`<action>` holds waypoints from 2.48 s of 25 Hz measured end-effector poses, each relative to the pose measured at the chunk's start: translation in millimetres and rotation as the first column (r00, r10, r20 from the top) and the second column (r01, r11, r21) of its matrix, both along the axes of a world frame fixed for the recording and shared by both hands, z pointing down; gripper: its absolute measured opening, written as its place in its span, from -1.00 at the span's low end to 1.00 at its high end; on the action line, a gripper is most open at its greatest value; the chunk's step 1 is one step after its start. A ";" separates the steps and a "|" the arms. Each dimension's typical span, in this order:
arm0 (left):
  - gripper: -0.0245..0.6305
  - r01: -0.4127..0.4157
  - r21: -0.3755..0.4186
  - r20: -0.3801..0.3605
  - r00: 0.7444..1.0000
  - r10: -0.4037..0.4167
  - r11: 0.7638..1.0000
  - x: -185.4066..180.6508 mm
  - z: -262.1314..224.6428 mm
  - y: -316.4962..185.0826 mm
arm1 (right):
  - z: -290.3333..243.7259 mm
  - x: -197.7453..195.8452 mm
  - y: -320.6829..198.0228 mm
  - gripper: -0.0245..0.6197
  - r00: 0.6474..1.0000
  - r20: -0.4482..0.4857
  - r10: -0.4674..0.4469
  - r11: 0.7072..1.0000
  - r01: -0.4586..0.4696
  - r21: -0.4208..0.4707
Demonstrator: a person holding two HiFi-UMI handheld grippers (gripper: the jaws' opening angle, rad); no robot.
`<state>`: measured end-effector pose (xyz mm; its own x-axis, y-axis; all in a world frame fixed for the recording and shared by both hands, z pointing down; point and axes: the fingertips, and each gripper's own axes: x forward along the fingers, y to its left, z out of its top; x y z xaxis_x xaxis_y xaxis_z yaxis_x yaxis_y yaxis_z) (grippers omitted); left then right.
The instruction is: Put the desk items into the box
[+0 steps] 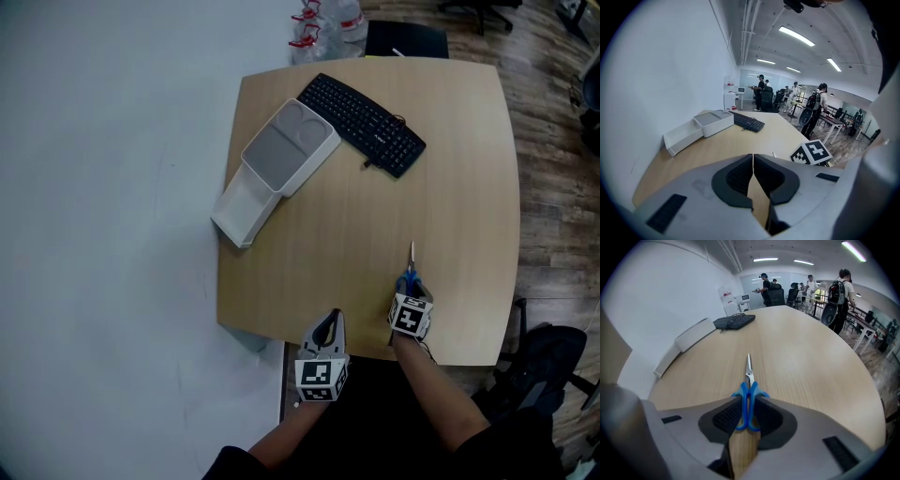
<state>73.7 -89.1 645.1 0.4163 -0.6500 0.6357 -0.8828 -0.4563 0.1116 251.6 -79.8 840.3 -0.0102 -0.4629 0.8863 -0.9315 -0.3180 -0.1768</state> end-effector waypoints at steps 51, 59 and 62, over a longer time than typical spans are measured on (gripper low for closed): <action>-0.87 0.082 0.099 -0.269 0.962 -0.053 0.992 -319.2 -35.0 -152.3 | -107.8 -397.0 -233.6 -0.47 0.936 -0.065 -0.346 0.907 0.351 0.232; -0.87 0.162 0.079 -0.297 0.946 -0.131 0.984 -346.2 -25.8 -174.1 | -77.4 -421.6 -277.4 -0.47 0.956 -0.026 -0.294 0.937 0.293 0.191; -0.87 0.181 0.085 -0.291 0.945 -0.149 0.980 -352.2 -28.7 -176.3 | -65.3 -427.8 -289.3 -0.47 0.955 -0.014 -0.297 0.940 0.295 0.172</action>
